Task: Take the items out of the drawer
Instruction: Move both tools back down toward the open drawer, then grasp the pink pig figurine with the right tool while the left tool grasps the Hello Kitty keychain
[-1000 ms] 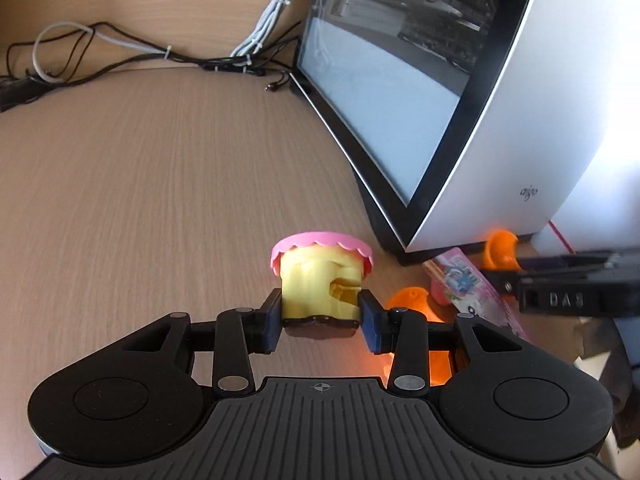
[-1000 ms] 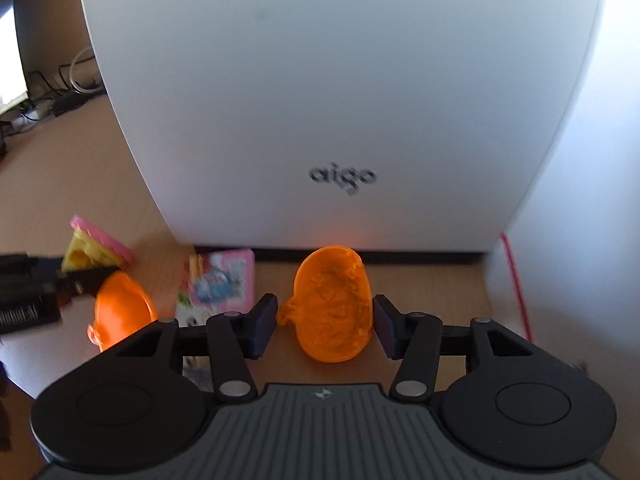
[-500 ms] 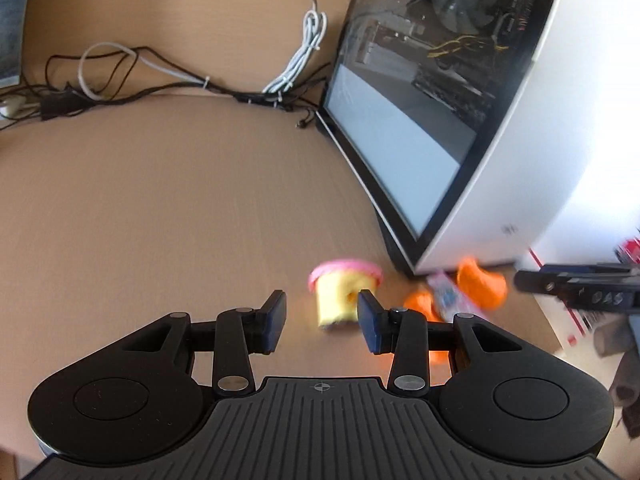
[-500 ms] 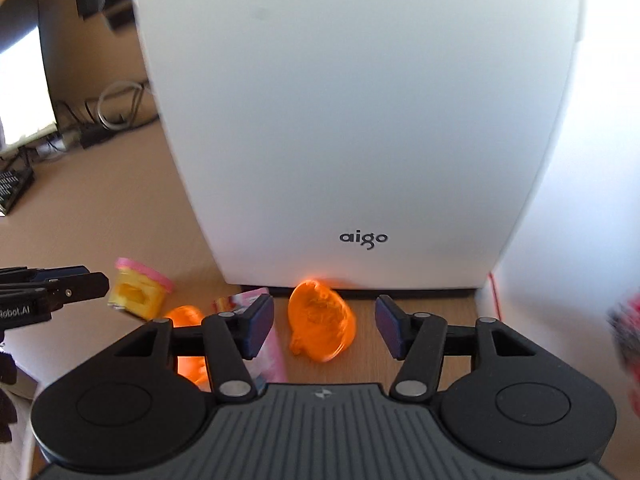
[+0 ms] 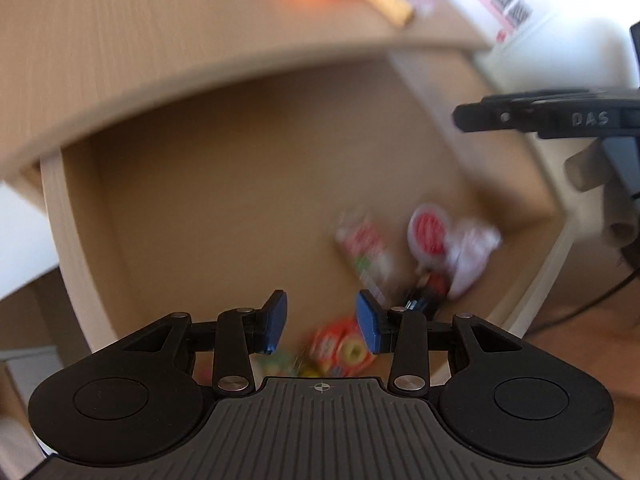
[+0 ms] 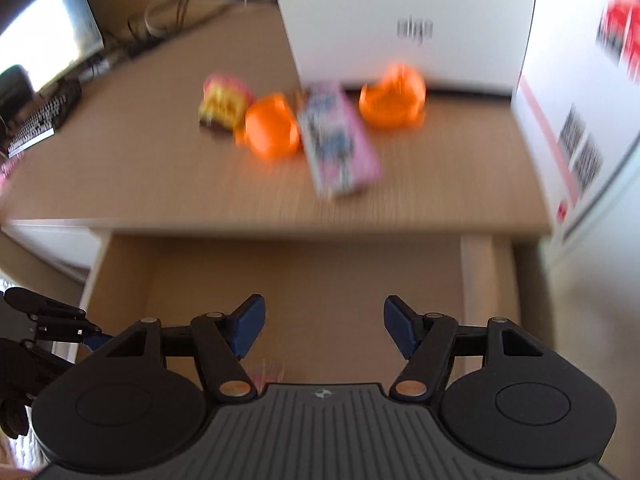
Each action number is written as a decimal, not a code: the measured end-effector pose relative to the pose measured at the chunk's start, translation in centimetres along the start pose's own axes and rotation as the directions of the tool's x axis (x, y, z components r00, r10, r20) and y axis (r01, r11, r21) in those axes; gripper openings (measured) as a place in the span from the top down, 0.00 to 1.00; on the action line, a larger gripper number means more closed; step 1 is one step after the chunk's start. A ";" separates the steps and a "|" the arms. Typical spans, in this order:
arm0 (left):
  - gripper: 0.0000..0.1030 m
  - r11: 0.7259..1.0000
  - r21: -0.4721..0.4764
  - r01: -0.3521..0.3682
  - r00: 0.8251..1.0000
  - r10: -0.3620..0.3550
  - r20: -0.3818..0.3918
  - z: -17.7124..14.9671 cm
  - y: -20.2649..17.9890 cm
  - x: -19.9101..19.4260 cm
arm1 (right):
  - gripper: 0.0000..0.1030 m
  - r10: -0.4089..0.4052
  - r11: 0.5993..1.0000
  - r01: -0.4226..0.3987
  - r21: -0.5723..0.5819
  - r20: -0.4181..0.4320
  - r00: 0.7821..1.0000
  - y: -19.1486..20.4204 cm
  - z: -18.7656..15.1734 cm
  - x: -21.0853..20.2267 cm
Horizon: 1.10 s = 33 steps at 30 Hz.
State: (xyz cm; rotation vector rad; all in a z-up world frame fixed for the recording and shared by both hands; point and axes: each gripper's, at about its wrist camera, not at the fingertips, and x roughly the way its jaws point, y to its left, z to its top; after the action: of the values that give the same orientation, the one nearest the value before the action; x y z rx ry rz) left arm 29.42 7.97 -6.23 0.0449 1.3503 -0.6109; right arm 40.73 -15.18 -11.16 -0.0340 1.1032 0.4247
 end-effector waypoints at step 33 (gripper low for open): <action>0.60 0.935 -0.353 -0.033 0.946 0.144 0.292 -4.6 6.4 -10.0 | 0.60 0.194 0.890 -0.377 -0.258 -0.535 0.823 17.4 -6.9 12.5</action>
State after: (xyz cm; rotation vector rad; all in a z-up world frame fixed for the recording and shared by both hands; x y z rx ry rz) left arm 27.16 18.95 -0.12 -0.2650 1.1198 -0.2812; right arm 33.51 3.17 -21.99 -0.3131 1.5381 0.9297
